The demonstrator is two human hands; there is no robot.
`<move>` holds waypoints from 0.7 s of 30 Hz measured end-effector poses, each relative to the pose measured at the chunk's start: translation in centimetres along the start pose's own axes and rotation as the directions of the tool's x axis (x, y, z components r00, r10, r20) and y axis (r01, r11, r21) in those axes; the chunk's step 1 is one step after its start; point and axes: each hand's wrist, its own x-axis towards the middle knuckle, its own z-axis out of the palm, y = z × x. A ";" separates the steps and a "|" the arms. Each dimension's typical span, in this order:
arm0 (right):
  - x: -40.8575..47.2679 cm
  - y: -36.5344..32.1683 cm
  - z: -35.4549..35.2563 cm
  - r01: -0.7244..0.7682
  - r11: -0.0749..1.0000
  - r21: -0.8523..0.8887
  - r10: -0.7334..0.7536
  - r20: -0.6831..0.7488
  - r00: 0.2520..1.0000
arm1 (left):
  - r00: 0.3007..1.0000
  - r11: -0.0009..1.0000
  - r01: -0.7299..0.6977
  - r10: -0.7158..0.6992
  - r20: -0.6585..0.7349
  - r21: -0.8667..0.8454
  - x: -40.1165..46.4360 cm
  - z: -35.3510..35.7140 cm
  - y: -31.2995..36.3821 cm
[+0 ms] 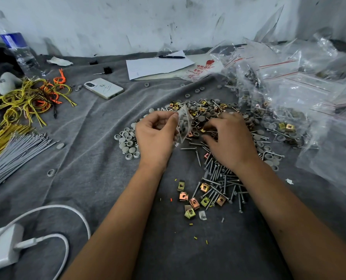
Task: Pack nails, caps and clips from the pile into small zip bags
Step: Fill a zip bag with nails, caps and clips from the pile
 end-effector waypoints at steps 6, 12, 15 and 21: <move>-0.1 -0.1 -0.1 -0.016 0.999 -0.032 0.017 0.042 0.999 | 1.000 0.999 -0.007 0.007 0.004 0.034 0.1 0.0 -0.1; 0.0 -0.7 -0.9 0.045 0.922 0.386 0.057 -0.248 0.967 | 0.996 0.981 0.001 -0.018 0.082 0.195 -0.2 0.3 -0.5; 0.0 -1.0 -1.2 0.152 0.890 0.430 -0.019 -0.298 0.954 | 0.991 0.970 -0.046 0.015 0.130 0.238 -0.5 0.4 -0.3; -0.3 -1.2 -0.5 0.254 0.892 0.374 -0.187 -0.204 0.961 | 0.994 0.985 -0.028 0.011 0.106 0.168 -0.4 0.4 -0.4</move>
